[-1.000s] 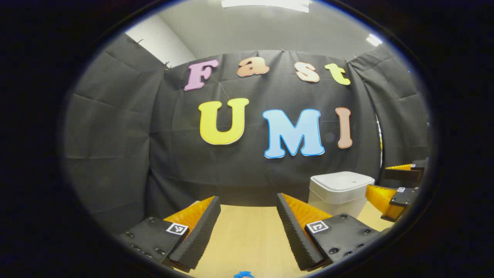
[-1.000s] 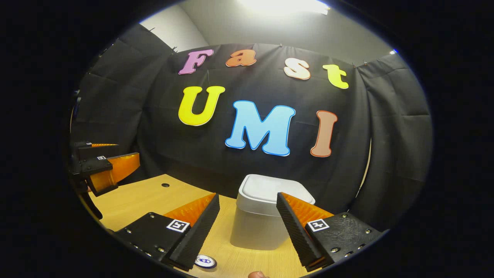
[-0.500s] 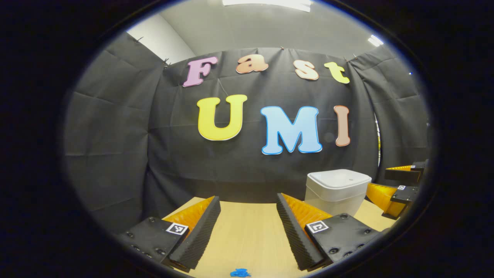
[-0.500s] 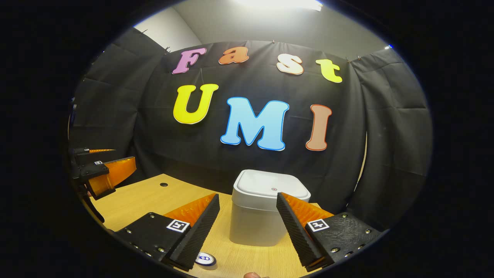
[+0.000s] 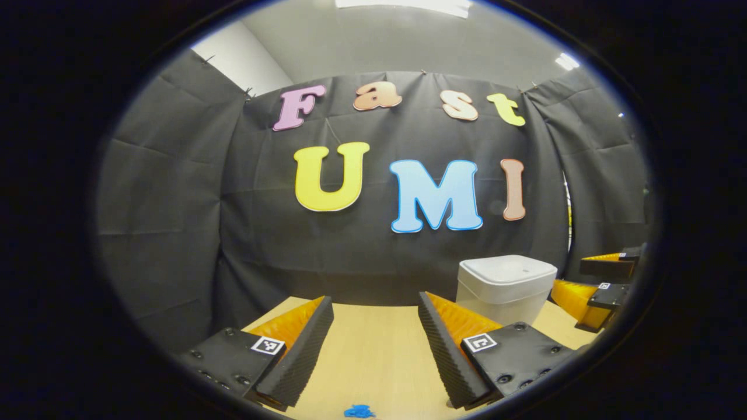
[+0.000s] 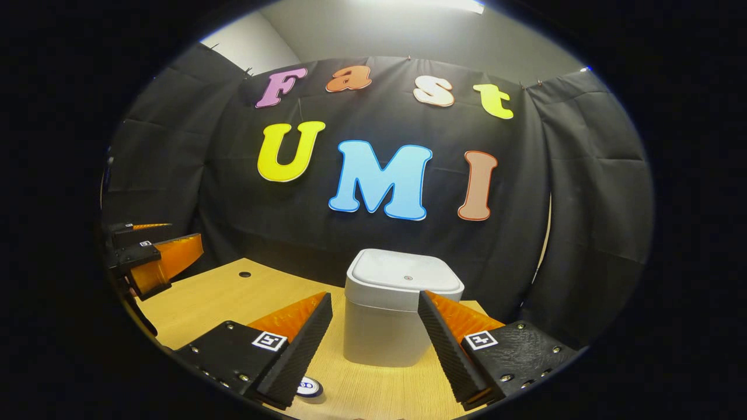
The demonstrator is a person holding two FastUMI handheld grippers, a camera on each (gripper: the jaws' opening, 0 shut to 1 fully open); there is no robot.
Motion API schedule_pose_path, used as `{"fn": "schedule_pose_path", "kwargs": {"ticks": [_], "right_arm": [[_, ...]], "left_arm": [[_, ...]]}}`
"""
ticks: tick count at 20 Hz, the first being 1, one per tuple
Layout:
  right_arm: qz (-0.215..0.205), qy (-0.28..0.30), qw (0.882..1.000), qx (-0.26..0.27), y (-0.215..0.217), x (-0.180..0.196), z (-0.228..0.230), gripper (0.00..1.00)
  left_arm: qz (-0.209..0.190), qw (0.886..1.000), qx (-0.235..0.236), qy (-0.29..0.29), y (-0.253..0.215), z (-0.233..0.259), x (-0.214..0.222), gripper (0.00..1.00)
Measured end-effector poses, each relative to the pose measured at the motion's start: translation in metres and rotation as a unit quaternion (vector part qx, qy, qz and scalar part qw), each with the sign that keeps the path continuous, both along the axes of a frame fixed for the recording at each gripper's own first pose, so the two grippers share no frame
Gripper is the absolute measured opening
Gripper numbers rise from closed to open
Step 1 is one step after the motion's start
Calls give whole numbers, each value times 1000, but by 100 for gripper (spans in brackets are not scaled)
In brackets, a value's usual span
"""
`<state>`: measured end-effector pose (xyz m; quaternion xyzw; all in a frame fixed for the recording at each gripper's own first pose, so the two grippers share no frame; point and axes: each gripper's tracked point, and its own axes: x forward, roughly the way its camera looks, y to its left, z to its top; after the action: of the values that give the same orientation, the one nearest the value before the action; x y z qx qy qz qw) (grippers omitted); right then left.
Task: Press the lid of the desktop garbage bin to open it, pick up the crumpled paper on the desktop and throw it into the bin, then pick up the pop can on the desktop and drop it into the bin, and finally close the garbage bin lid.
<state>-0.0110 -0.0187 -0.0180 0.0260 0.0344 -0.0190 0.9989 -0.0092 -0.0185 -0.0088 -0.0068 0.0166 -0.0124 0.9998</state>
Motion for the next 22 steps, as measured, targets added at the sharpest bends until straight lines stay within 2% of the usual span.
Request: {"fn": "schedule_pose_path", "kwargs": {"ticks": [3, 4, 6, 9, 11, 14, 15, 18, 19, 20, 22], "right_arm": [[0, 2, 1000, 3, 0, 0, -1, 76], [1, 5, 1000, 4, 2, 0, -3, 75], [6, 8, 1000, 9, 3, 0, -4, 62], [-3, 15, 1000, 11, 1, 0, -9, 48], [-6, 14, 1000, 16, -3, -1, -7, 22], [-14, 9, 1000, 10, -7, -2, -3, 22], [-12, 8, 1000, 8, -3, -7, -3, 10], [-5, 13, 1000, 24, -4, 4, -9, 11], [-8, 13, 999, 34, -7, 6, -14, 9], [-5, 15, 999, 42, -6, 5, -10, 2], [-7, 16, 999, 44, -7, 10, -12, 2]], "left_arm": [[-1, 1000, -1, 3, -1, -2, -1, 95], [-2, 1000, -2, 4, -1, -3, -1, 95], [-3, 1000, 0, 5, -1, -3, -2, 96], [-5, 1000, 2, 6, -2, -4, -3, 96], [-8, 1000, 3, 7, -4, -5, -3, 95], [-9, 1000, 2, 8, -4, -6, -6, 96], [-9, 1000, 2, 8, -3, -6, -6, 95], [-8, 1000, 0, 9, -1, -6, -8, 95], [-6, 1000, 2, 10, 0, -7, -8, 95], [-4, 1000, 3, 10, 2, -8, -9, 95], [-1, 1000, 3, 12, 4, -9, -10, 95]]}}
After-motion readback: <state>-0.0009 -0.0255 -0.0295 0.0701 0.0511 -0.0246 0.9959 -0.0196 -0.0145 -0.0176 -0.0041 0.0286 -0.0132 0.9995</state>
